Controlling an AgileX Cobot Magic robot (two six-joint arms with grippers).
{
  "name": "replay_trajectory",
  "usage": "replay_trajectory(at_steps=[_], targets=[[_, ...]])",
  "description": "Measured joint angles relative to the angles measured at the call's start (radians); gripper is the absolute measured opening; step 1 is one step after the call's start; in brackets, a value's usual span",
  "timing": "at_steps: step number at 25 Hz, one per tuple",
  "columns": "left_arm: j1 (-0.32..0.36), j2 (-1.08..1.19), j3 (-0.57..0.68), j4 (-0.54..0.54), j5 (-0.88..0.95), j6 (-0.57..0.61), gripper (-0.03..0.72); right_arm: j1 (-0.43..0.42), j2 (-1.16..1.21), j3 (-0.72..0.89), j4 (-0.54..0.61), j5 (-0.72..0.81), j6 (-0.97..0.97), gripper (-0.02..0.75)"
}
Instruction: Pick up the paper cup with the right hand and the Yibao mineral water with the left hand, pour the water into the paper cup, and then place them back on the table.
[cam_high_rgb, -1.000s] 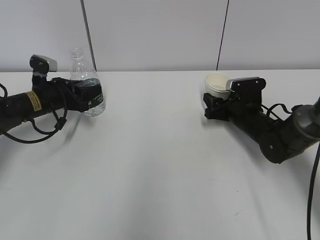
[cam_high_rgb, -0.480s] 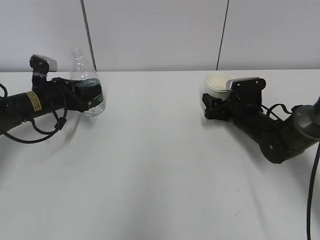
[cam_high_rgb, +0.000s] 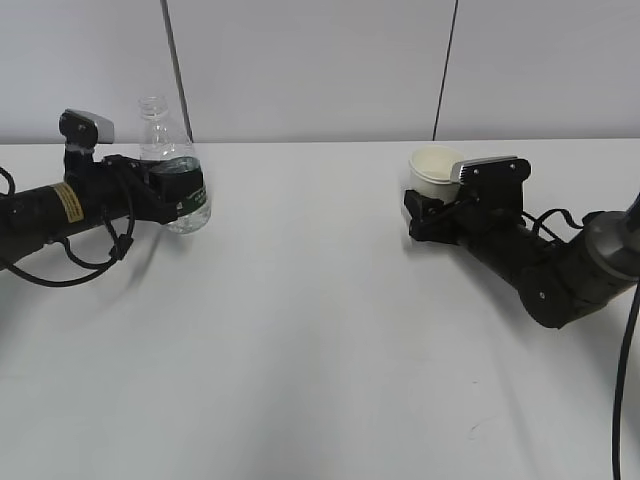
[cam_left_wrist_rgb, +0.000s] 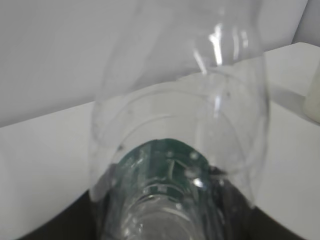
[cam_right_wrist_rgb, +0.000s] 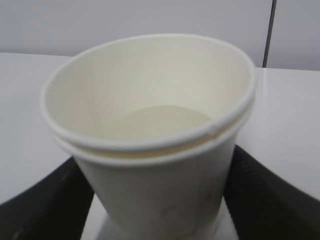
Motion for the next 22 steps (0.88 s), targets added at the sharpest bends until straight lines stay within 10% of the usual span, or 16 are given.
replay_trajectory(at_steps=[22], targets=[[0.000,0.000,0.000,-0.006,0.000,0.000,0.312,0.000,-0.028,0.055,0.000,-0.004,0.014,0.599]])
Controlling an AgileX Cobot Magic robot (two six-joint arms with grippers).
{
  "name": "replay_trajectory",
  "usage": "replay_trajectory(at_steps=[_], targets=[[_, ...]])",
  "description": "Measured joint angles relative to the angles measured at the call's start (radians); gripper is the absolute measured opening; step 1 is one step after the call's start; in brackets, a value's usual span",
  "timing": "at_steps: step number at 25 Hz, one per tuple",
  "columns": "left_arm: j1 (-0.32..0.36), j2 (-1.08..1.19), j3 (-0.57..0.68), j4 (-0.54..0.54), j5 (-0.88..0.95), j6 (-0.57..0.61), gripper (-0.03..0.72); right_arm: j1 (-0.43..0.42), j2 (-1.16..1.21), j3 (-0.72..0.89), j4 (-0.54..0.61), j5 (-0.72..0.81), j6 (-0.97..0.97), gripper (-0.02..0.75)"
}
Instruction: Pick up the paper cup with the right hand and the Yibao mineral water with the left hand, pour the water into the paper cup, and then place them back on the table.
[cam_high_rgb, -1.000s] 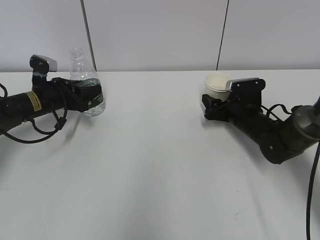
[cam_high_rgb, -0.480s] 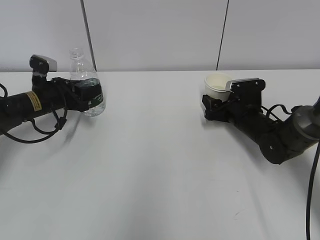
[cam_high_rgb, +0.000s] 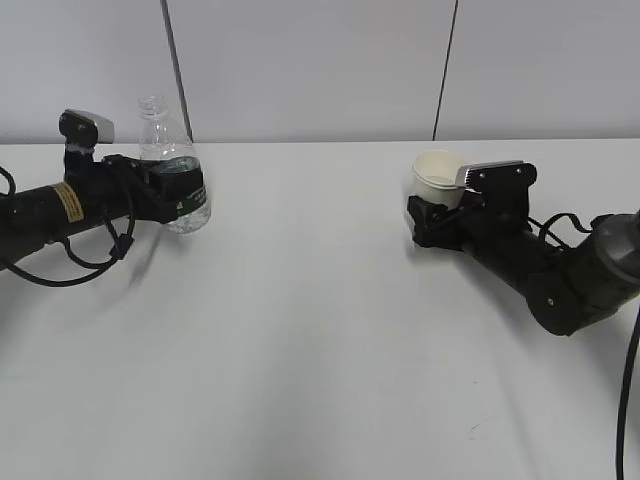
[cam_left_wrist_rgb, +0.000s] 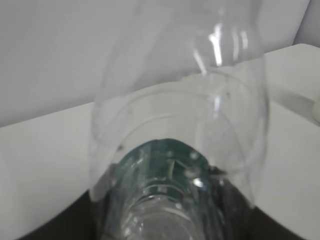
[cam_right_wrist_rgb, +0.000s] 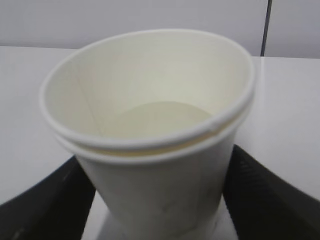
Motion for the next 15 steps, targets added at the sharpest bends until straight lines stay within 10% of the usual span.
replay_trajectory(at_steps=[15], targets=[[0.000,0.001,0.000,-0.003,0.000,0.000,0.312,0.000,-0.001,0.002,0.000,-0.003,0.035,0.602]])
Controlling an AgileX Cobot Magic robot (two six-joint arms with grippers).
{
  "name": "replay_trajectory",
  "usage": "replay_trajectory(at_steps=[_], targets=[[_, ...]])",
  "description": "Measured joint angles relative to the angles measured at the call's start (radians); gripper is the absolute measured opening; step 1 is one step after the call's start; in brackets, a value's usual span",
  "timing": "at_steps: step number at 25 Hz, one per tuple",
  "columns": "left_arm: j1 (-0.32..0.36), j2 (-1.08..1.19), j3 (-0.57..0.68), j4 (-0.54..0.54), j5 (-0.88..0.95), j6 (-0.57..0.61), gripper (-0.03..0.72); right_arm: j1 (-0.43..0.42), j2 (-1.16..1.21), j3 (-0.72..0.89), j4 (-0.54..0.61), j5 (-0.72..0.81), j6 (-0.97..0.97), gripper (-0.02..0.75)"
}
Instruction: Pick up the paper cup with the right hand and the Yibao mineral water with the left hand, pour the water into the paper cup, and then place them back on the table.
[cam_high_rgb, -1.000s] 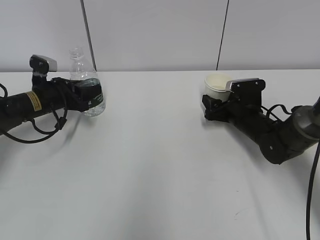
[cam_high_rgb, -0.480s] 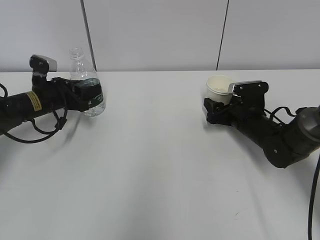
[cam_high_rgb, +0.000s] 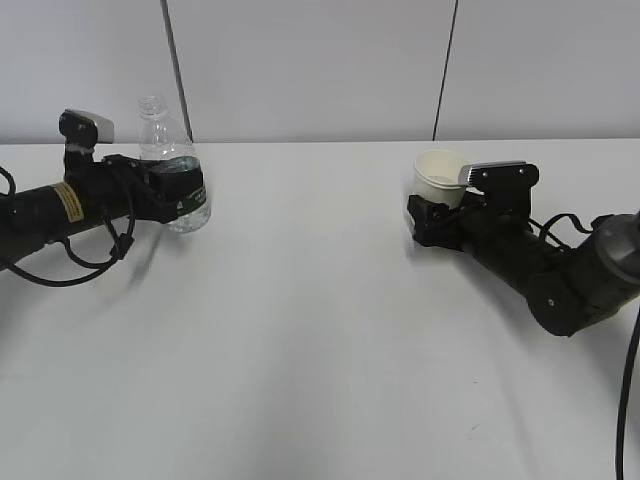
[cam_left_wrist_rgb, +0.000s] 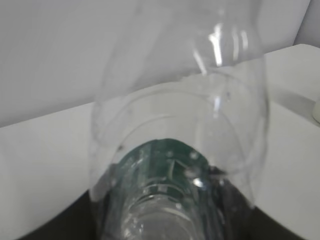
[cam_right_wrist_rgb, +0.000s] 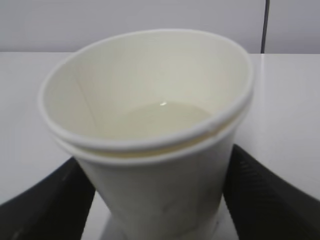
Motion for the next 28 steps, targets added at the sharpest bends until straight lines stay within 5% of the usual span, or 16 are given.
replay_trajectory(at_steps=[28], targets=[[-0.001,0.000,0.000,-0.009,0.002,0.000,0.312,0.000,-0.063,0.073,-0.037,0.018,0.007,0.586]])
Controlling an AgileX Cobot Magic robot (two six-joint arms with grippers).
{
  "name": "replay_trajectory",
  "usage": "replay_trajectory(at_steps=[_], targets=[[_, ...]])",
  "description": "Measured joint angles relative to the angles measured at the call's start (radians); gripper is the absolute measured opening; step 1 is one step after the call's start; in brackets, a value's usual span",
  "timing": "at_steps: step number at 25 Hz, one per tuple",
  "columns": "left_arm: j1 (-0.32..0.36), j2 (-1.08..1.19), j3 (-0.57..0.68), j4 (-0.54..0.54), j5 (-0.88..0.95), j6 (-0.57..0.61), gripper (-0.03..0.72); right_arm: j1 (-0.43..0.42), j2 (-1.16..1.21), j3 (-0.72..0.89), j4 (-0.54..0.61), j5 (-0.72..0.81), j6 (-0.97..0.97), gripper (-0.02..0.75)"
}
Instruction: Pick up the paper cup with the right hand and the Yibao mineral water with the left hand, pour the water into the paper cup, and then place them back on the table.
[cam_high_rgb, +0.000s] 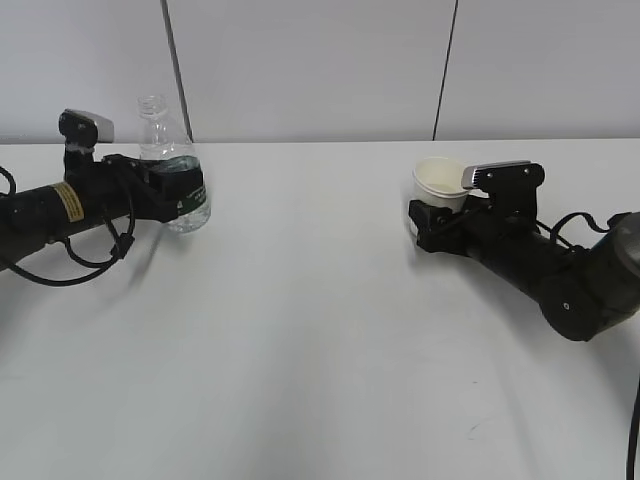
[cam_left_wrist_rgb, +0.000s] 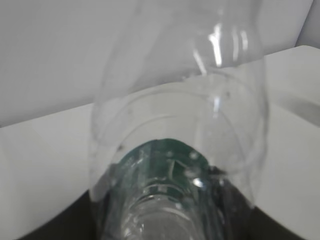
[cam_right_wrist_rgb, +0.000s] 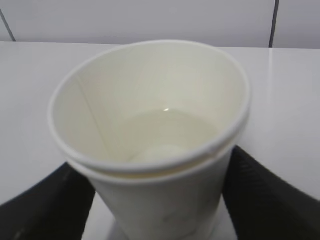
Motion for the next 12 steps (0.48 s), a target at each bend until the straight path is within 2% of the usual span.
replay_trajectory(at_steps=[8,12], targets=[[0.000,0.000,0.000,-0.014,0.002,0.000,0.312,0.000,0.000,0.006,-0.002,-0.034,0.008,0.563],[0.000,0.000,0.000,-0.014,0.002,0.000,0.312,0.000,0.000,0.006,-0.006,-0.034,0.033,0.599]])
